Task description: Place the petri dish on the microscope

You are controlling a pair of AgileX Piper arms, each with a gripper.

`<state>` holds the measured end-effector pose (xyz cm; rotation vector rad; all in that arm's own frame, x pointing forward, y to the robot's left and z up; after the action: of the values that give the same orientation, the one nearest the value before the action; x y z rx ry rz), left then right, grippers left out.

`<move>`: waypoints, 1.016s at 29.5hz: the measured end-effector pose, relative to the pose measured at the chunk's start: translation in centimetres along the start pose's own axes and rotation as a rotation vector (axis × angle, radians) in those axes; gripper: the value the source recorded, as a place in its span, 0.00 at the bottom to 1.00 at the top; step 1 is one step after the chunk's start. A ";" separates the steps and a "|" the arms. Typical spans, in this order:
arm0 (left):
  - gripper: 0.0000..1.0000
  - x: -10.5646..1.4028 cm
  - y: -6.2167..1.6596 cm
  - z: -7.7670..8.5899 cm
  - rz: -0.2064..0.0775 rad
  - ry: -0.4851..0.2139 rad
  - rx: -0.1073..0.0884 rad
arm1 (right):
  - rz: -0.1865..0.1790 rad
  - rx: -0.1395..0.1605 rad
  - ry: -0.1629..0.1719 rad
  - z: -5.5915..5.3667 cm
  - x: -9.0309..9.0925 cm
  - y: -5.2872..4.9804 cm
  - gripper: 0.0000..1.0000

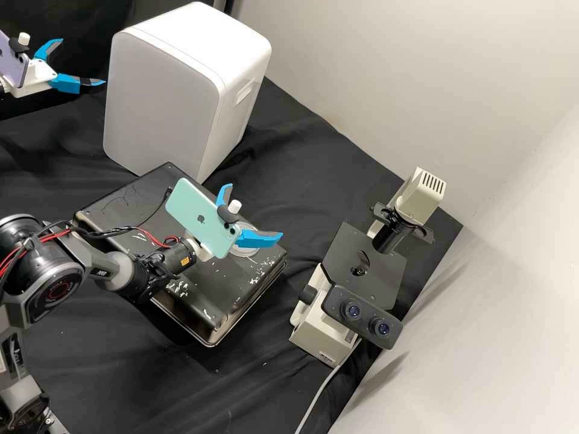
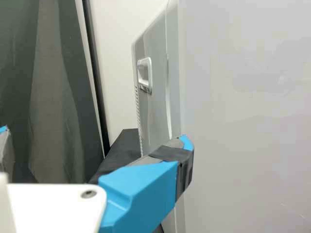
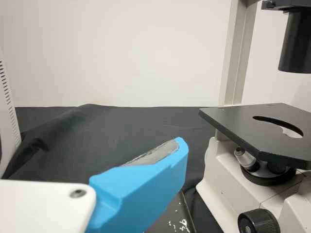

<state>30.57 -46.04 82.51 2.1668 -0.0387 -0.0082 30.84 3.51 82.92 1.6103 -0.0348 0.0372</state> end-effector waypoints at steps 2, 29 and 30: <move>1.00 0.0 0.00 0.0 0.000 0.000 0.000 | 0.000 0.000 0.000 0.0 0.0 0.0 1.00; 1.00 -5.1 -0.39 4.6 -0.036 -0.162 -0.023 | 0.000 0.000 0.000 0.0 0.0 0.0 1.00; 1.00 -5.5 -0.51 4.8 -0.041 -0.175 -0.019 | 0.000 0.000 0.000 0.0 0.0 0.0 1.00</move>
<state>25.02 -49.57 79.34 2.1422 -0.0941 -0.2208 30.84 3.51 82.92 1.6103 -0.0348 0.0372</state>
